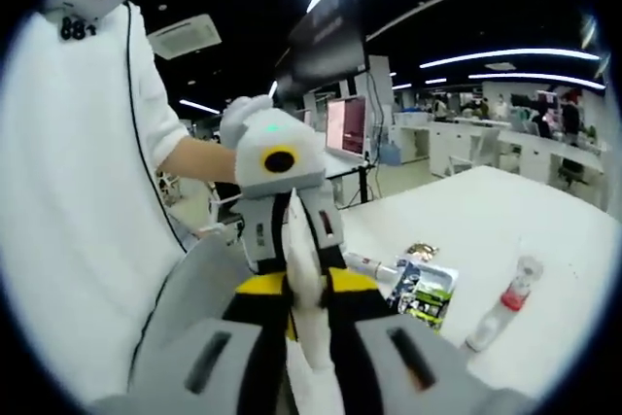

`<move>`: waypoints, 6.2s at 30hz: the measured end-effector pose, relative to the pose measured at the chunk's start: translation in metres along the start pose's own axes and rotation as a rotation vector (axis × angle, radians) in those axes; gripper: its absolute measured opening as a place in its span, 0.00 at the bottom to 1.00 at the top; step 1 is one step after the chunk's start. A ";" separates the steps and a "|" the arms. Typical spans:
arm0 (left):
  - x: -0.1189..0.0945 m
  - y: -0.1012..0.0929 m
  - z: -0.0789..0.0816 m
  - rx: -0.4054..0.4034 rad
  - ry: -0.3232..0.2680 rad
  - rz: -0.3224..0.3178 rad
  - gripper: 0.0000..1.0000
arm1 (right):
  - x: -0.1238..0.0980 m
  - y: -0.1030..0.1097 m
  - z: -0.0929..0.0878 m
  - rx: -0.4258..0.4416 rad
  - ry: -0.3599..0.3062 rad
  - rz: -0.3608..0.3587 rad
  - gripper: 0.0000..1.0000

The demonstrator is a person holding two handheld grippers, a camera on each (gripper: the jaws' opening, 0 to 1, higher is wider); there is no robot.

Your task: Arrange the skincare products in the storage area until every visible bottle or jar stands upright without overlapping.

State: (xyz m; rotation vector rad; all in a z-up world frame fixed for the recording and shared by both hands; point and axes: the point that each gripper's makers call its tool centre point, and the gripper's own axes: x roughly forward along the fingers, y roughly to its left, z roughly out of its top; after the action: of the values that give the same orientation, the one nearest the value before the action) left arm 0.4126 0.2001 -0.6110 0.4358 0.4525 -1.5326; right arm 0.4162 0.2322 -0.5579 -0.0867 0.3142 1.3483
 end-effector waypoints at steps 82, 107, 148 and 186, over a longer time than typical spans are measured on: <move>0.056 0.206 -0.049 -0.141 0.007 0.217 0.17 | -0.077 -0.072 -0.100 0.331 -0.015 -0.635 0.79; 0.044 0.202 -0.049 -0.165 0.019 0.250 0.40 | -0.086 -0.080 -0.102 0.325 -0.022 -0.700 0.93; -0.060 0.102 -0.102 -0.578 -0.109 0.635 0.92 | -0.082 -0.072 -0.094 0.273 -0.022 -0.672 0.99; -0.097 0.060 -0.133 -0.647 -0.047 0.767 0.96 | -0.082 -0.065 -0.091 0.261 -0.027 -0.668 0.98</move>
State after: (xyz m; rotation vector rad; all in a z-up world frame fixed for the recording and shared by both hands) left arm 0.4725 0.3529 -0.6716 0.0388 0.6218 -0.6003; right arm 0.4478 0.1179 -0.6303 0.0448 0.3926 0.6397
